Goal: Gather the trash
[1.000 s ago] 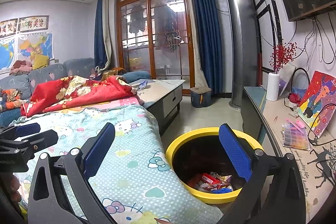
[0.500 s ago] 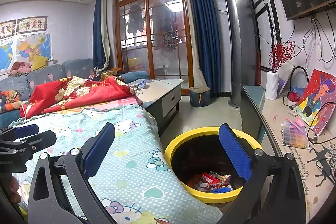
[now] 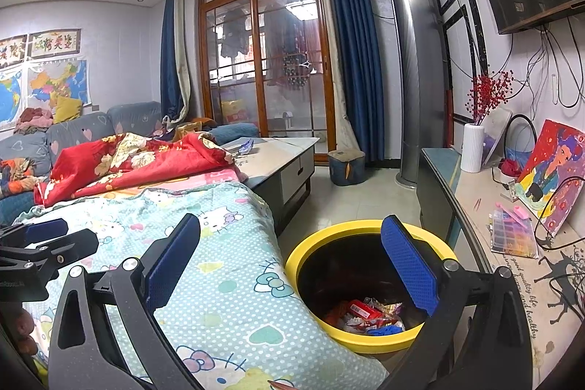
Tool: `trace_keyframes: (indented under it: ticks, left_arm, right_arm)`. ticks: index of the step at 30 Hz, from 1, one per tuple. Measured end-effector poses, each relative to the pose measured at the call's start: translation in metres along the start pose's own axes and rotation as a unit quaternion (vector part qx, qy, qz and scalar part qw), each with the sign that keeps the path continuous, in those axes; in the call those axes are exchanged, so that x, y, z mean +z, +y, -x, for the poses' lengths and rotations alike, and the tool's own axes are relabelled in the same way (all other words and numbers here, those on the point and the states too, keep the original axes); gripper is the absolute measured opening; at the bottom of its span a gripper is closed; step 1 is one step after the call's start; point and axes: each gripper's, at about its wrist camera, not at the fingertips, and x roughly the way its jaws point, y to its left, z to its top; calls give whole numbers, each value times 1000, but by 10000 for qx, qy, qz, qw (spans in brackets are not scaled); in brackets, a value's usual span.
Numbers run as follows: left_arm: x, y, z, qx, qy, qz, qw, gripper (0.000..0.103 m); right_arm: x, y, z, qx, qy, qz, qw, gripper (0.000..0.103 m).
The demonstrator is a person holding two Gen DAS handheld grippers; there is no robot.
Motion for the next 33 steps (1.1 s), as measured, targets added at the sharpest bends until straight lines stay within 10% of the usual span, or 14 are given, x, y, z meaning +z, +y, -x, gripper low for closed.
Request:
trace_keyframes:
  ticks: [17, 24, 28, 33]
  left_arm:
    - [-2, 3, -6, 72, 135, 18, 9999, 92]
    - [22, 94, 6, 1017, 143, 631, 9927, 92]
    - [24, 210, 30, 2281, 308, 1434, 9625, 92]
    - [-12, 374, 60, 3943, 1054, 2329, 8827, 92]
  right_arm:
    - [0, 2, -3, 76, 40, -11, 10000, 96]
    - [25, 59, -27, 990, 360, 36, 9944, 96]
    - [34, 166, -61, 2247, 1118, 420, 9671, 96]
    - [10, 335, -103, 3366, 2502, 1050, 9017, 96]
